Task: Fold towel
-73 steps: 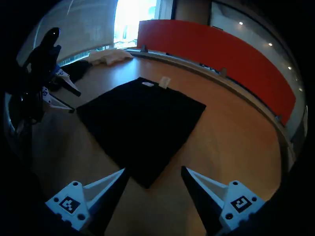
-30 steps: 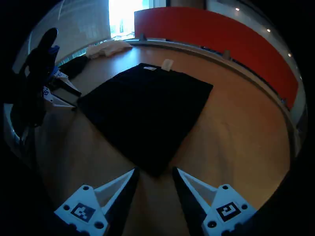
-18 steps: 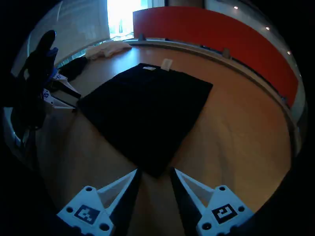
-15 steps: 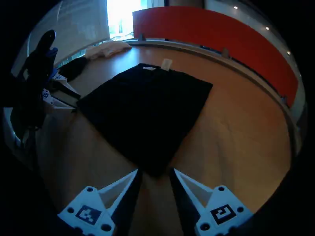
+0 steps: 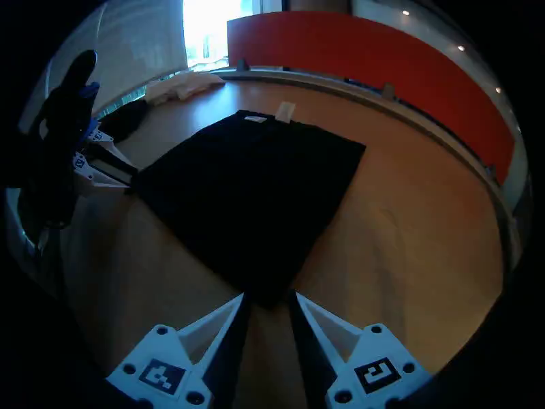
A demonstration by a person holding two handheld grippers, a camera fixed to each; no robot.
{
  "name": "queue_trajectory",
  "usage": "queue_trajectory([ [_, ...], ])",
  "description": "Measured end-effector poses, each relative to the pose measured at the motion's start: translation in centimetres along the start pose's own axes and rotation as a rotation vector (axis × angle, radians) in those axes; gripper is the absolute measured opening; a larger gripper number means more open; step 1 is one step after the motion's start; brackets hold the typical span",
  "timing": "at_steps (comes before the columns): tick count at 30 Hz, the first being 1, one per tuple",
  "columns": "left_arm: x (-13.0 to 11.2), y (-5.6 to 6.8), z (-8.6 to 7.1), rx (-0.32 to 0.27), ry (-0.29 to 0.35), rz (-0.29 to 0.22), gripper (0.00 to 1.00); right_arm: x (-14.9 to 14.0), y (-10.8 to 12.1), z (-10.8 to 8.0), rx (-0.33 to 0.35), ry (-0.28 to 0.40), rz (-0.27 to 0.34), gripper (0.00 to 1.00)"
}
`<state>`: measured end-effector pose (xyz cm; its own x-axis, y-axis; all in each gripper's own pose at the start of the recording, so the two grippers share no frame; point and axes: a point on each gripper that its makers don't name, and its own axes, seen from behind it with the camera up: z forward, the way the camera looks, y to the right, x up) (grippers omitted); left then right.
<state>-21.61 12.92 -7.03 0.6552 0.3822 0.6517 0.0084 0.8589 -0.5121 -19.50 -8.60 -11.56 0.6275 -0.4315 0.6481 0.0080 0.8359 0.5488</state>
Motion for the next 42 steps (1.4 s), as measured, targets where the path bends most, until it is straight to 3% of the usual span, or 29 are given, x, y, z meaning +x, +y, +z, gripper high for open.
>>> queue_trajectory([
  [9, 0.01, 0.03, -0.02, 0.003, -0.014, -0.008, 0.53, 0.21, 0.01, 0.16, -0.007, 0.002, 0.01, 0.39],
  [17, 0.14, 0.15, 0.03, 0.015, -0.013, -0.011, 0.28, 0.15, 0.08, 0.15, -0.015, 0.005, 0.007, 0.2],
  [27, 0.45, 0.11, -0.08, 0.035, -0.003, -0.001, 0.06, 0.05, -0.04, -0.05, -0.016, 0.012, 0.013, 0.14],
  [42, 0.5, -0.02, -0.27, 0.035, 0.006, -0.024, 0.05, 0.73, -0.09, -0.74, -0.002, 0.034, 0.031, 0.13],
])
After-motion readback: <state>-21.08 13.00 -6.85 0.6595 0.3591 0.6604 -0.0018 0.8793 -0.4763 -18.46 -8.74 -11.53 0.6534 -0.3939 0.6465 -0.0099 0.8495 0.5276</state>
